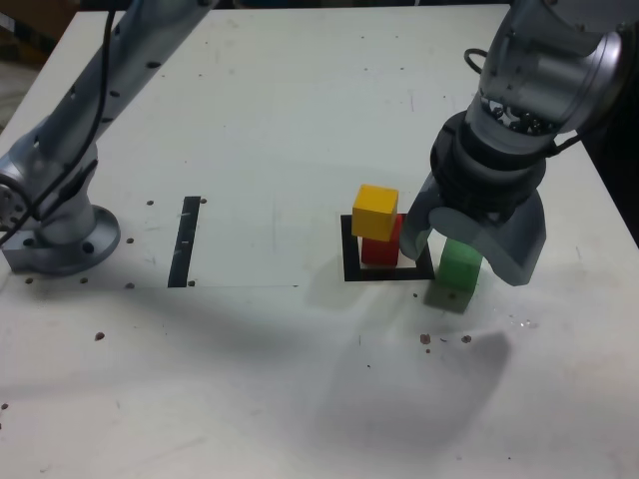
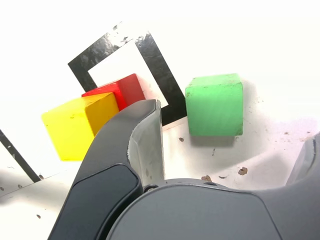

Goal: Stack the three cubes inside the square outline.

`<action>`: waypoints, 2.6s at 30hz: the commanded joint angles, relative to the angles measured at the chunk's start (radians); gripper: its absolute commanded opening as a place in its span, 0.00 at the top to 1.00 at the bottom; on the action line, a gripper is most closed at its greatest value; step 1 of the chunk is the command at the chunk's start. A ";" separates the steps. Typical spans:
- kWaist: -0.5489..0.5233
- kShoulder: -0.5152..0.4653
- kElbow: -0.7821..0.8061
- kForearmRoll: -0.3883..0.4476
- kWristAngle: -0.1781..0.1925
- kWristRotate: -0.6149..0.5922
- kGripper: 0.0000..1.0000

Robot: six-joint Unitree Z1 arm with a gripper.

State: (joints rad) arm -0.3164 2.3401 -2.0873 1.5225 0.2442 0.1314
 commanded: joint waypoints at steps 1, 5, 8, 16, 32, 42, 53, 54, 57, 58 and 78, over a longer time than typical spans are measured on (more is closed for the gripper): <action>0.002 0.012 -0.001 -0.013 -0.005 0.012 0.04; 0.009 0.024 0.011 -0.029 0.000 0.022 0.07; 0.021 0.027 0.036 -0.048 0.007 0.022 0.10; 0.037 0.028 0.073 -0.101 0.000 0.030 0.19; 0.038 0.029 0.081 -0.170 -0.026 0.027 0.75; 0.055 0.028 0.086 -0.219 -0.074 0.051 0.92; 0.049 -0.110 0.070 -0.156 -0.026 0.064 0.97; 0.045 -0.141 0.069 -0.139 -0.018 0.064 0.97; 0.034 -0.238 0.075 -0.090 -0.002 0.057 0.97; 0.032 -0.263 0.080 -0.079 0.000 0.053 0.97; 0.060 -0.400 0.286 -0.030 -0.047 -0.043 0.97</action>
State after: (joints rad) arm -0.2612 1.9281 -1.8094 1.5005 0.1991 0.0902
